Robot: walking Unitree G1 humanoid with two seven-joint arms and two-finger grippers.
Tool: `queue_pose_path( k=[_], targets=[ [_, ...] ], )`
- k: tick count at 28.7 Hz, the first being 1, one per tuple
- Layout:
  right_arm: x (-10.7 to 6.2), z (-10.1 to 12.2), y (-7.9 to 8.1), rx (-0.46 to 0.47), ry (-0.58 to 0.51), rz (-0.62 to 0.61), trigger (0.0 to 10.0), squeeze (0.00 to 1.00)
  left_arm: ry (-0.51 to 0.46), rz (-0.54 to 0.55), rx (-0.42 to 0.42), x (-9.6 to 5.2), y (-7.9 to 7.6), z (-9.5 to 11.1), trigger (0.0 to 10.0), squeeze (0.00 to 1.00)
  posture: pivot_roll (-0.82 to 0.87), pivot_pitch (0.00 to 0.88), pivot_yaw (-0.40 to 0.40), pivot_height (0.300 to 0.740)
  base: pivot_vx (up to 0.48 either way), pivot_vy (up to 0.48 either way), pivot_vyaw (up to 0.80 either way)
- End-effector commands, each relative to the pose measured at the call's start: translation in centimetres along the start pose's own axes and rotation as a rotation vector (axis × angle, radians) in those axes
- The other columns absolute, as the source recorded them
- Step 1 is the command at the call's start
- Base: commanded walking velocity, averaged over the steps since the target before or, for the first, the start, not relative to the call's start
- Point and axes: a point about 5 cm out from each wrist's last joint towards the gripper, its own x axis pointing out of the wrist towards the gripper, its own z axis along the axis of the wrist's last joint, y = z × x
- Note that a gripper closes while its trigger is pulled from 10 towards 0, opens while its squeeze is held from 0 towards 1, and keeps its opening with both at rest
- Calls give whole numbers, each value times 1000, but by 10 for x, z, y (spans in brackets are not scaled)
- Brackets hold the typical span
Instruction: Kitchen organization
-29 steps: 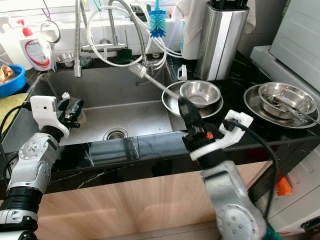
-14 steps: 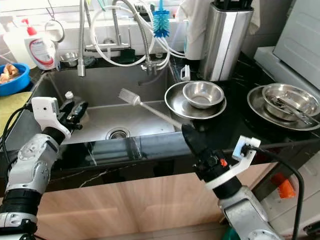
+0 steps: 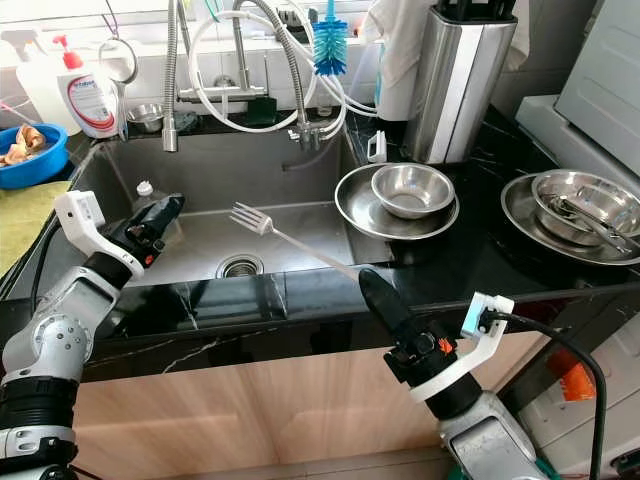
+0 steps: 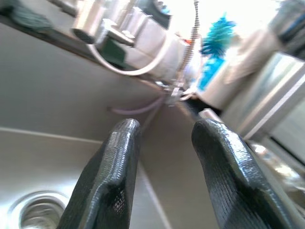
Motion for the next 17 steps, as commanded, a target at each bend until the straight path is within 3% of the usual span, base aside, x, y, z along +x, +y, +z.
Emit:
queue_pose_path(
  k=[1,8,9,10,11,15,16,17],
  targets=[
    [-1,2,4,3,-23,21,10000,0,-8,-27,-10,-4,-3,7,10000,0,-54,0,15,740,0,0,0],
    [0,-2,1,1,-23,-5,10000,0,0,-48,-32,-7,-7,3,10000,0,-53,0,15,740,0,0,0],
    [0,-2,1,2,-24,-5,10000,0,0,-63,-38,-7,-9,3,10000,98,-53,0,15,740,0,0,0],
    [0,-2,1,3,-25,-5,10000,0,0,-72,-40,-6,-10,3,10000,98,-53,0,15,740,0,0,0],
    [1,-3,-1,0,-16,-12,10000,0,3,-104,-38,-5,-15,4,10000,1000,-53,0,15,740,0,0,0],
    [1,-3,-1,2,-16,-11,10000,0,5,-161,-68,-4,-24,6,10000,1000,-52,0,14,740,0,0,0],
    [2,-4,0,8,-21,-8,10000,0,8,-192,-78,-4,-29,7,10000,945,-51,0,14,740,0,0,0],
    [3,-4,0,8,-21,-5,10000,0,10,-208,-85,-4,-31,7,10000,510,-51,0,13,740,0,0,0]
  ],
)
